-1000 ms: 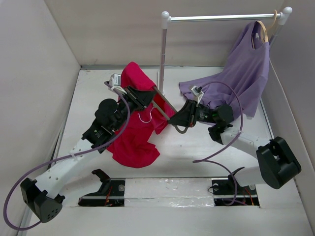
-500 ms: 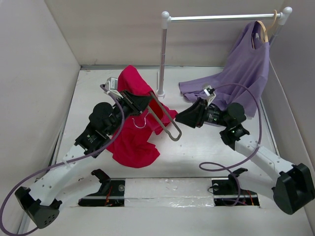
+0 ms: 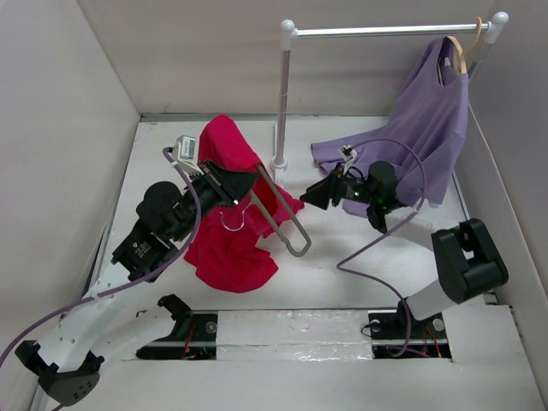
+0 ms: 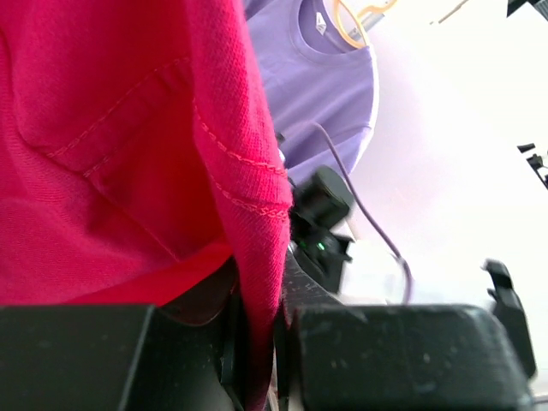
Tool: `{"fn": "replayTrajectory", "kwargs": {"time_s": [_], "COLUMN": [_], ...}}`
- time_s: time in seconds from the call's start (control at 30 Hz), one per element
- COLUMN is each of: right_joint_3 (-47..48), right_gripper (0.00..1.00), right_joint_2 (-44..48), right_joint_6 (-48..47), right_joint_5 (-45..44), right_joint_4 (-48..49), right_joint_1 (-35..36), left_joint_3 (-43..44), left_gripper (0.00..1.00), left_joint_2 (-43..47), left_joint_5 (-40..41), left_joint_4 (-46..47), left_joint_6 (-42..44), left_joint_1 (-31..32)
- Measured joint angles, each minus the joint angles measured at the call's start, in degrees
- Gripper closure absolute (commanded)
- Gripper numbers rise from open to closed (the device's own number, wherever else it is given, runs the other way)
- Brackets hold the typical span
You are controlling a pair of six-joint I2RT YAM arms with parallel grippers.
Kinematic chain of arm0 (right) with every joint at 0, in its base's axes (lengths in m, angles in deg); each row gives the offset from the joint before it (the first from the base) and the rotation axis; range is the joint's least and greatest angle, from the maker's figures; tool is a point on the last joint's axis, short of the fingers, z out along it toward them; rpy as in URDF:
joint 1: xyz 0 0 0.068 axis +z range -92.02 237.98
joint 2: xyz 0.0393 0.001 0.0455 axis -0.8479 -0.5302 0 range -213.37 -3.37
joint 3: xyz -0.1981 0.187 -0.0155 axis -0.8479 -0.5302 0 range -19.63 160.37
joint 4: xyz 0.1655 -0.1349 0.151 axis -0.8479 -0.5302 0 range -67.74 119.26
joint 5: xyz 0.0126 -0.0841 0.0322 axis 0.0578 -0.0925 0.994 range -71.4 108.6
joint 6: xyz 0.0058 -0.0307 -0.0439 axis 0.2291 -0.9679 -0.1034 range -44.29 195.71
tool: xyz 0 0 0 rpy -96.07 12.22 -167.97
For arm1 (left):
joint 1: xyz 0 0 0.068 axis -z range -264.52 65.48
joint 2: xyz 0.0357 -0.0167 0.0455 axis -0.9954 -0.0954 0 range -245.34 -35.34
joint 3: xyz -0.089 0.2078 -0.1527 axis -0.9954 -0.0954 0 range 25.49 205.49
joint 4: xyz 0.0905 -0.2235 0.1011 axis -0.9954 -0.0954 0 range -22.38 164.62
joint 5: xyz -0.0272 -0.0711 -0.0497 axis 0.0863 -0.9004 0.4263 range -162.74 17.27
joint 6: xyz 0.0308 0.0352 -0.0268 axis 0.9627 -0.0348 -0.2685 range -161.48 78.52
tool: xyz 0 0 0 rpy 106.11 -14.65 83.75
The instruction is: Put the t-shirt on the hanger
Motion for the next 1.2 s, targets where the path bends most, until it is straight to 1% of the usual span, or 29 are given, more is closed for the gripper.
{"fn": "replayTrajectory", "kwargs": {"time_s": [0.13,0.27,0.53,0.63,0.67,0.7,0.77,0.8,0.83,0.87,0.97,1.2], "right_joint_3": [6.32,11.91,13.2,13.84,13.94,13.99,13.97,13.97,13.86,13.66,10.6,-5.46], "right_gripper": [0.22,0.21,0.21,0.25,0.29,0.43,0.64,0.89,0.97,1.0,1.0,1.0], "right_joint_2": [-6.23,-8.0,-8.26,-9.18,-9.49,-9.68,-9.79,-9.81,-9.79,-9.7,-7.8,4.85], "right_joint_6": [-2.38,-6.99,-15.37,-17.09,-17.27,-17.18,-16.74,-16.04,-15.58,-14.84,-13.57,-10.29], "right_joint_5": [3.45,6.21,10.47,10.71,10.71,10.73,10.82,10.78,10.62,10.32,7.54,-4.63], "right_joint_4": [0.0,-2.62,-10.6,-12.59,-12.61,-12.5,-11.52,-10.78,-9.55,-8.68,-6.99,-5.29], "right_joint_1": [0.02,1.36,6.45,7.69,7.96,8.0,8.39,8.5,8.66,8.74,9.55,14.86], "left_joint_3": [0.83,0.94,1.01,1.01,1.01,1.01,1.01,1.01,1.01,1.01,0.98,0.98], "left_gripper": [1.0,1.0,1.0,1.0,1.0,1.0,1.0,1.0,1.0,1.0,1.0,1.0], "left_joint_2": [0.11,0.39,0.26,0.2,0.13,0.04,-0.07,-0.07,-0.07,-0.07,-0.09,-2.91], "left_joint_5": [-0.61,-0.74,-0.81,-0.92,-0.96,-0.98,-0.96,-0.87,-0.66,-0.39,1.75,7.91], "left_joint_4": [-1.46,-2.78,-3.39,-3.37,-3.37,-3.37,-3.37,-3.37,-3.37,-3.34,-2.91,0.98], "left_joint_6": [0.44,0.94,1.05,1.05,1.05,1.03,1.05,1.03,1.05,1.07,1.38,3.61], "left_joint_1": [0.0,0.0,0.0,0.0,0.0,0.0,0.0,0.0,0.0,0.0,0.02,-1.29]}}
